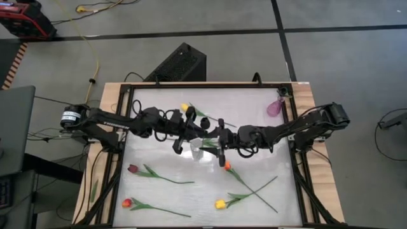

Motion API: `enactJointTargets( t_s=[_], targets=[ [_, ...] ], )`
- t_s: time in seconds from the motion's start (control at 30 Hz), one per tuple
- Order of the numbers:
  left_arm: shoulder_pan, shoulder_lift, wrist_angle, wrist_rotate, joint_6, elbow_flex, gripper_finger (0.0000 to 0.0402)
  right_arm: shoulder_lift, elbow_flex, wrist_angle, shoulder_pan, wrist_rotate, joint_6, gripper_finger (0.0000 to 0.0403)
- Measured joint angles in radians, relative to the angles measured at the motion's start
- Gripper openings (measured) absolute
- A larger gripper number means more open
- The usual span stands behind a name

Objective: Sort flowers into vase by color
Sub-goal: Put the black flower into the violet vase

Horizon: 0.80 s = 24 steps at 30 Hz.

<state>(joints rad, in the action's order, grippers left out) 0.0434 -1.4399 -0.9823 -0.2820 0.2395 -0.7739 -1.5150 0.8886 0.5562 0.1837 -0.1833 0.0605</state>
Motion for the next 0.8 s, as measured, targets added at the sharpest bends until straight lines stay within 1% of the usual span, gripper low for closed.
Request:
enactJointTargets(
  t_s=[0.07, 0.17, 0.3, 0.37, 0.4, 0.47, 0.57, 0.63, 0.7, 0.8],
  targets=[
    [0.001, 0.000, 0.004, 0.000, 0.000, 0.000, 0.0000, 0.000, 0.000, -0.005, 0.000, 0.000, 0.000, 0.0208],
    [0.001, 0.000, 0.006, -0.001, 0.001, 0.000, 0.0000, 0.001, 0.000, -0.021, 0.000, 0.000, 0.000, 0.0155],
    [0.001, 0.000, 0.019, -0.001, 0.009, 0.000, 0.0002, 0.001, 0.000, -0.051, -0.002, 0.000, 0.002, 0.0067],
    [0.005, 0.000, 0.038, -0.005, 0.015, 0.000, 0.0012, 0.001, 0.000, -0.067, 0.002, -0.001, 0.000, 0.0026],
    [0.008, 0.000, 0.047, -0.019, 0.025, 0.000, 0.0021, 0.001, 0.000, -0.072, 0.005, -0.001, -0.005, 0.0019],
    [0.017, 0.000, 0.059, -0.063, 0.052, 0.000, 0.0044, 0.001, -0.001, -0.073, 0.012, -0.013, -0.004, 0.0021],
    [0.040, 0.004, 0.081, -0.151, 0.091, 0.000, 0.0087, 0.001, -0.001, -0.081, 0.021, -0.022, 0.017, 0.0025],
    [0.057, 0.024, 0.132, -0.212, 0.102, 0.002, 0.0117, 0.001, -0.001, -0.102, 0.034, -0.023, 0.018, 0.0021],
    [0.078, 0.058, 0.216, -0.251, 0.098, 0.002, 0.0143, 0.017, -0.001, -0.146, 0.052, -0.027, 0.018, 0.0019],
    [0.115, 0.122, 0.416, -0.273, 0.094, 0.002, 0.0170, 0.069, -0.002, -0.239, 0.087, -0.043, 0.041, 0.0019]
  ],
)
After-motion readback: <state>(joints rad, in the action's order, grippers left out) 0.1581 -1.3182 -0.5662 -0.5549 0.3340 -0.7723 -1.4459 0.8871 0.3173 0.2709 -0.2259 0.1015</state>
